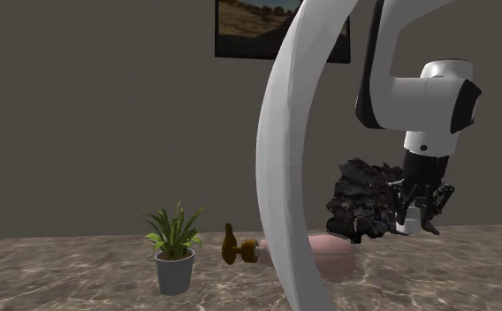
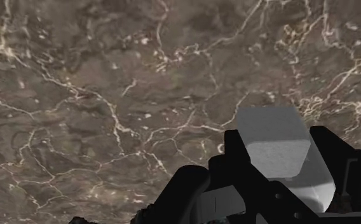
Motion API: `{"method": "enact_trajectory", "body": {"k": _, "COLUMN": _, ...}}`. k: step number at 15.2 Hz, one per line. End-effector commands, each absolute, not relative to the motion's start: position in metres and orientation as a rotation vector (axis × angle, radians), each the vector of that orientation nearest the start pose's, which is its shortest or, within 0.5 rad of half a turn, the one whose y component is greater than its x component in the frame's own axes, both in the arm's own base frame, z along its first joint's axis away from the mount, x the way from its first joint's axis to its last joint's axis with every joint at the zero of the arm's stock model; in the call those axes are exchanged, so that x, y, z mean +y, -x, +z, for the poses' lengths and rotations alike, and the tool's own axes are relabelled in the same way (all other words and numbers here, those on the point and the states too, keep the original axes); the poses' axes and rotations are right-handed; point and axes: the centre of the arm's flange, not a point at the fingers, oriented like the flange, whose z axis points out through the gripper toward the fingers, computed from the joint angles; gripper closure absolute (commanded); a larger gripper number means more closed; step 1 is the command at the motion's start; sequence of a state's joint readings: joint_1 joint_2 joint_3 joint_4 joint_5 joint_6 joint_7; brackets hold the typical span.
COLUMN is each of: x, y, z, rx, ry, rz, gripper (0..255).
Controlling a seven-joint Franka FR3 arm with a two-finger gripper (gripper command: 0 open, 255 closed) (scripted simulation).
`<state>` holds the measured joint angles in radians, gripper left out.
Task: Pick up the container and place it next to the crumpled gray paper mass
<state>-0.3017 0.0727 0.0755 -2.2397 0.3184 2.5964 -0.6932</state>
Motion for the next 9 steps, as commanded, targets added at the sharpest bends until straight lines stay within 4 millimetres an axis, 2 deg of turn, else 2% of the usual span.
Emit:
{"method": "enact_trajectory", "body": {"k": 1, "x": -0.132, "y": -0.543, "z": 0.354, "rx": -0.328, "ry": 3.017, "rz": -0.527, "gripper": 255}}
{"method": "enact_trajectory", "body": {"k": 9, "x": -0.132, "y": -0.543, "z": 0.312, "rx": -0.328, "ry": 3.017, "rz": -0.527, "gripper": 255}}
